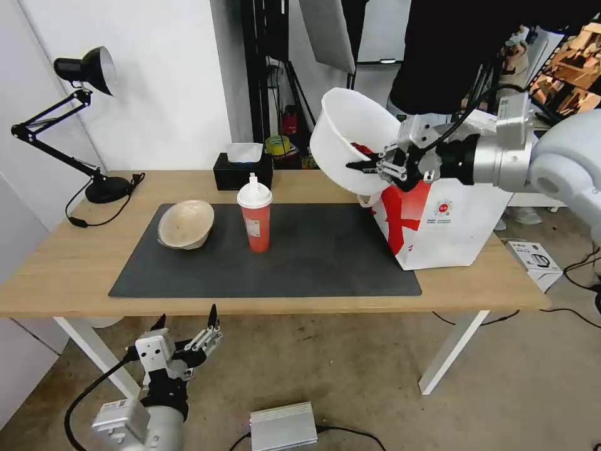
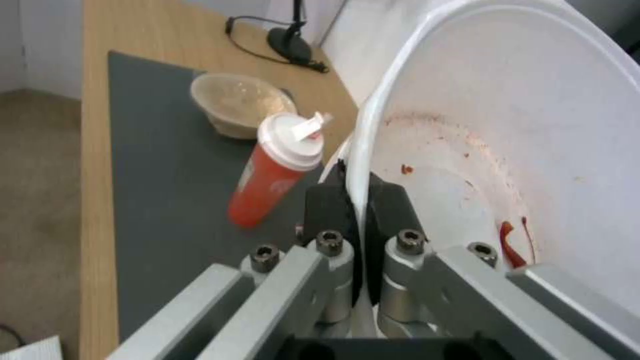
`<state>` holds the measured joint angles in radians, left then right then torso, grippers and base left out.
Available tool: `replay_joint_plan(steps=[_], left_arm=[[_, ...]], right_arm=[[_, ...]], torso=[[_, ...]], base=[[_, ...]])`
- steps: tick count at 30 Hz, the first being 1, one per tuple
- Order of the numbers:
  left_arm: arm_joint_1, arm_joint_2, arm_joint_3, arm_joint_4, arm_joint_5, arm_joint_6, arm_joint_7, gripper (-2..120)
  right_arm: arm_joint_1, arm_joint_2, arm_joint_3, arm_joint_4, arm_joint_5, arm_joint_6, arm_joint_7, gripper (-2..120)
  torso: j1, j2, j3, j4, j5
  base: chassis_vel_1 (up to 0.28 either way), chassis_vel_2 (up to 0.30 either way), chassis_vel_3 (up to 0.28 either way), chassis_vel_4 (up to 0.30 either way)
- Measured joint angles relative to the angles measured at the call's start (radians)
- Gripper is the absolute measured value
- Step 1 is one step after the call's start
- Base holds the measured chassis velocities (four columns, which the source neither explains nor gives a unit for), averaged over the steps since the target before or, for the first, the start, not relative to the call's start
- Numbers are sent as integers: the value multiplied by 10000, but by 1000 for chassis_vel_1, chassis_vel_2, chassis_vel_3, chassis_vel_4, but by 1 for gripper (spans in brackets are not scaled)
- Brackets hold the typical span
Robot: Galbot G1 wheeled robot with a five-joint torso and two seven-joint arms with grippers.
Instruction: Pick up the trash from the table and place it into the takeout bag.
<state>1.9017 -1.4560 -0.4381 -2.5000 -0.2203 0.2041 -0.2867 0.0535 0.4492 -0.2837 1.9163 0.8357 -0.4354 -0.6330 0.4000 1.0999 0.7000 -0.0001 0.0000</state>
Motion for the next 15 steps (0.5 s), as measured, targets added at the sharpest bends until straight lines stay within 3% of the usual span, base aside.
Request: replay_joint_plan(steps=[15], left_arm=[[-11,-3,53,0,-43,-105,2,100]], right_arm=[[176,218,55,-707,262,-73,192,0]], torso=[[0,1,0,1,0]], base=[[0,0,0,0]])
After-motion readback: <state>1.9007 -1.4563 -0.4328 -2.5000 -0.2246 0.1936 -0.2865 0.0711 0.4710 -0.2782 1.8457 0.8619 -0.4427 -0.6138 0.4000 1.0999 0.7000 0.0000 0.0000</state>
